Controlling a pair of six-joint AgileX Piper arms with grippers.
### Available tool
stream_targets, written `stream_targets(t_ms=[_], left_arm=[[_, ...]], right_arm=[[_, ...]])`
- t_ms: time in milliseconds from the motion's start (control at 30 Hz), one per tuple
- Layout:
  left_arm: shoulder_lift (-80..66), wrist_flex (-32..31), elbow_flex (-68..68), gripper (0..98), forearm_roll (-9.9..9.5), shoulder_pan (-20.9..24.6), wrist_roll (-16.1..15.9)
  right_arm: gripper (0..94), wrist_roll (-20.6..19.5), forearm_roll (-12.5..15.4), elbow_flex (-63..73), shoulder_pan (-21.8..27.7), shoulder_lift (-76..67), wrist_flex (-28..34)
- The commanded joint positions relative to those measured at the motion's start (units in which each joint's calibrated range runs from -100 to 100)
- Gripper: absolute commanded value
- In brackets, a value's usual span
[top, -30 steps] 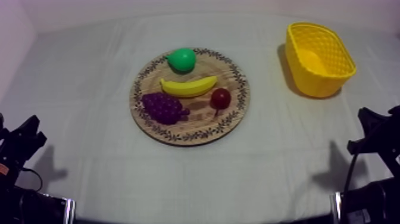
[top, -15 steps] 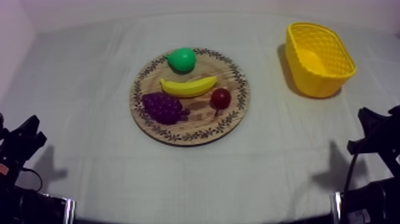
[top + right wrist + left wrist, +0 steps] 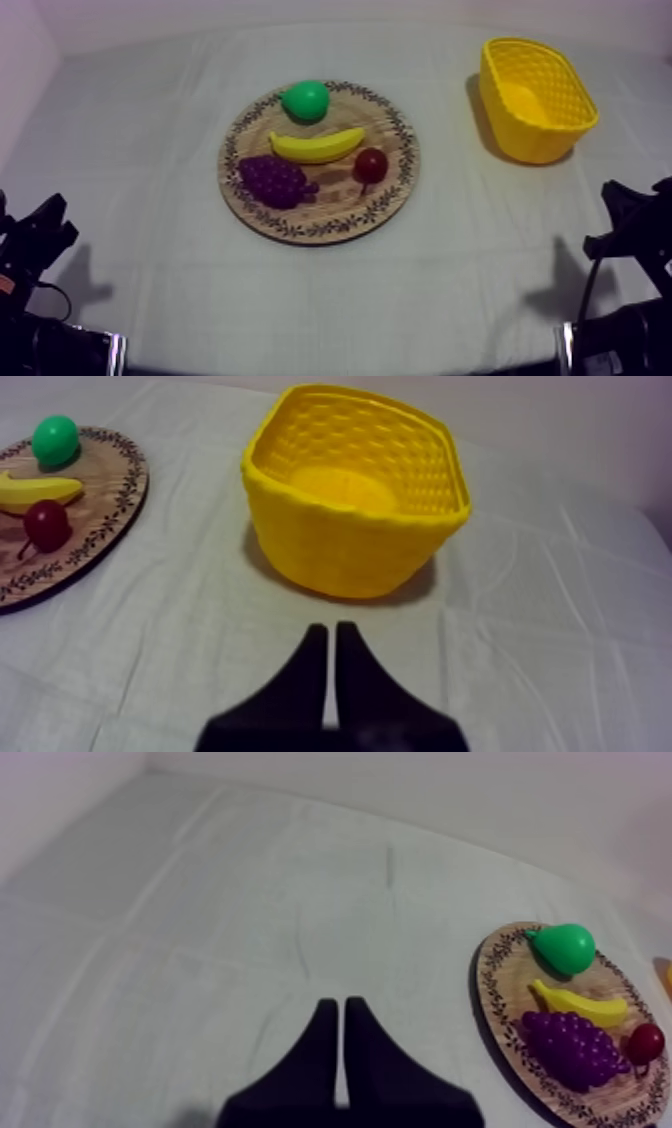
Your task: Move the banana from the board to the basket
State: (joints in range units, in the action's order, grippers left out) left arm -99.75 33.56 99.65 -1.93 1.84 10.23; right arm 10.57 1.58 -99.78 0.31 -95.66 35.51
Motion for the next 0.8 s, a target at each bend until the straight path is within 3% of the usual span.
stream_targets(t_ms=[0, 767], left_arm=[[0.0, -0.01, 0.01, 0.0, 0.0, 0.01, 0.01], [0.0, -0.01, 0.01, 0.0, 0.0, 0.01, 0.01]], right_arm=[[0.6, 0.0, 0.01, 0.0, -0.01, -0.01, -0.02], [0.6, -0.81, 0.01, 0.0, -0.09, -0.01, -0.02]])
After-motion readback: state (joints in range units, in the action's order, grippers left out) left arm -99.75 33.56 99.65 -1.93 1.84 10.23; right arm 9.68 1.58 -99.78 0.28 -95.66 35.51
